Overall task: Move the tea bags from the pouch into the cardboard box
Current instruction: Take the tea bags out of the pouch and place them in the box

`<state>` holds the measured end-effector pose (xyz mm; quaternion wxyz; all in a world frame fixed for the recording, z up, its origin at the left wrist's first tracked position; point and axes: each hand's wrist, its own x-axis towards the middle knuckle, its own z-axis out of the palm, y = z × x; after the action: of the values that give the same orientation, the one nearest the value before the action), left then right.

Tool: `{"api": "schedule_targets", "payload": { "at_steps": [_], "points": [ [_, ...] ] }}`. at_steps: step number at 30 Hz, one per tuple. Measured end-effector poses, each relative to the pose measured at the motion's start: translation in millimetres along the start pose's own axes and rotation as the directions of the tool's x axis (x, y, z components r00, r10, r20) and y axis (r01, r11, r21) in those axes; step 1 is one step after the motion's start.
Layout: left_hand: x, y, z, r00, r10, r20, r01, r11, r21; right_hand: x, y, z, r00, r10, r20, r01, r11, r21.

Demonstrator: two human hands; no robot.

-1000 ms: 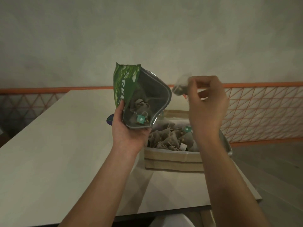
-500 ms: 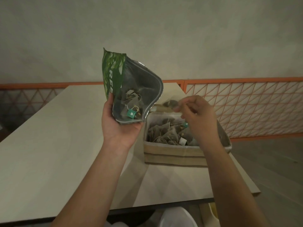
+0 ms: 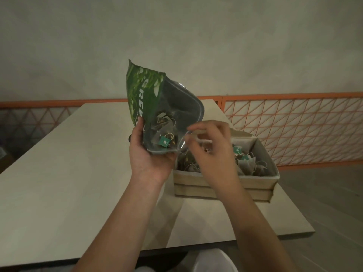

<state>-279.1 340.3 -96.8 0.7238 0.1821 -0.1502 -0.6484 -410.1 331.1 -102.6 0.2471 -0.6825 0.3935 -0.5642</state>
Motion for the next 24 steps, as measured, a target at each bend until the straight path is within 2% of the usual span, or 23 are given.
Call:
{"api": "schedule_targets", "payload": {
  "at_steps": [3,8,10,18,24],
  "points": [
    [-3.3,-4.1,1.8,1.0,0.008,-0.019,-0.007,1.0,0.016,1.9,-3.1,14.0,0.996,0.044,0.082,-0.034,0.993,-0.116],
    [-2.9,-7.8,-0.3,1.0,0.021,-0.012,-0.021,0.999,0.024,-0.4,-4.7,29.3,0.998,0.047,0.032,-0.033,0.938,-0.345],
    [-0.9,-8.1,0.2,1.0,0.02,-0.013,-0.02,1.0,0.012,-5.0,-3.9,31.1,1.0,0.027,0.0,-0.026,0.938,-0.345],
    [-0.1,-8.0,4.1,1.0,0.003,-0.029,-0.003,1.0,-0.02,-1.8,-4.2,14.3,0.992,0.096,-0.079,-0.097,0.995,-0.009],
    [9.8,0.5,1.6,0.999,0.039,0.031,-0.038,0.999,-0.033,11.3,-9.4,-25.9,0.968,0.204,-0.15,-0.143,0.929,0.341]
  ]
}}
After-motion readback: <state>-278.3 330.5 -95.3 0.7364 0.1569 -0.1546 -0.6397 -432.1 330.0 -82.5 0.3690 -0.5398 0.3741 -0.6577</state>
